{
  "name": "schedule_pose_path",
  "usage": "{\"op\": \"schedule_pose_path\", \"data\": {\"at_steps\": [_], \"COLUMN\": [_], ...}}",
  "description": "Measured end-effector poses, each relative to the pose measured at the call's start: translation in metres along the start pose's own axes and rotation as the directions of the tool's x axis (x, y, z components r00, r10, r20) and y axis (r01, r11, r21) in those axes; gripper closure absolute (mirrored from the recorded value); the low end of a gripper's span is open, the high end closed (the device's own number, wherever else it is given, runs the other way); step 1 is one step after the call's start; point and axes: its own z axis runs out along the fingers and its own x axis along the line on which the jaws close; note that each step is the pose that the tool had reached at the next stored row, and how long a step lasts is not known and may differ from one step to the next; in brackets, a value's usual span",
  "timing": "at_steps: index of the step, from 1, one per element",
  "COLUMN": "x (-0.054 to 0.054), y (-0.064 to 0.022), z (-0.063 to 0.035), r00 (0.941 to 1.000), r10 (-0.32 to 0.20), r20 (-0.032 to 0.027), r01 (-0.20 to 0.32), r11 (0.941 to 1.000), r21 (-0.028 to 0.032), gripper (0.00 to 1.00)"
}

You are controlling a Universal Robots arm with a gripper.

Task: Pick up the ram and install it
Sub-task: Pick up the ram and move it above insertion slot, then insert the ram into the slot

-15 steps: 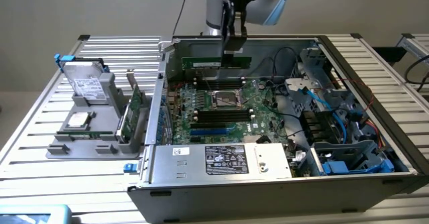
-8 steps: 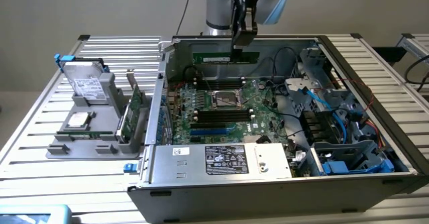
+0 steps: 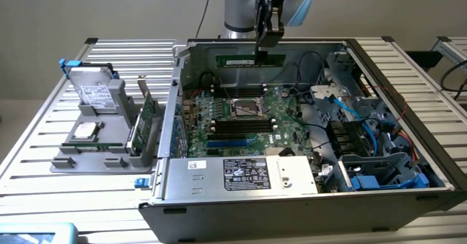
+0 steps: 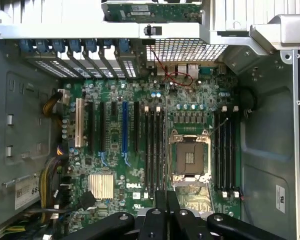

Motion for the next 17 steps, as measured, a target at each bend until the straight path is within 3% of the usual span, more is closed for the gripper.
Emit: {"op": "schedule_pose_path", "data": {"at_steps": [17], "x": [0.0000], "y": [-0.0002], "z": [0.0050], "r00": [1.0000], "r10": [0.000], "r20": [0.0000], "r01": [0.000], "r11": [1.0000], "r21": [0.0006], "gripper": [0.87]}}
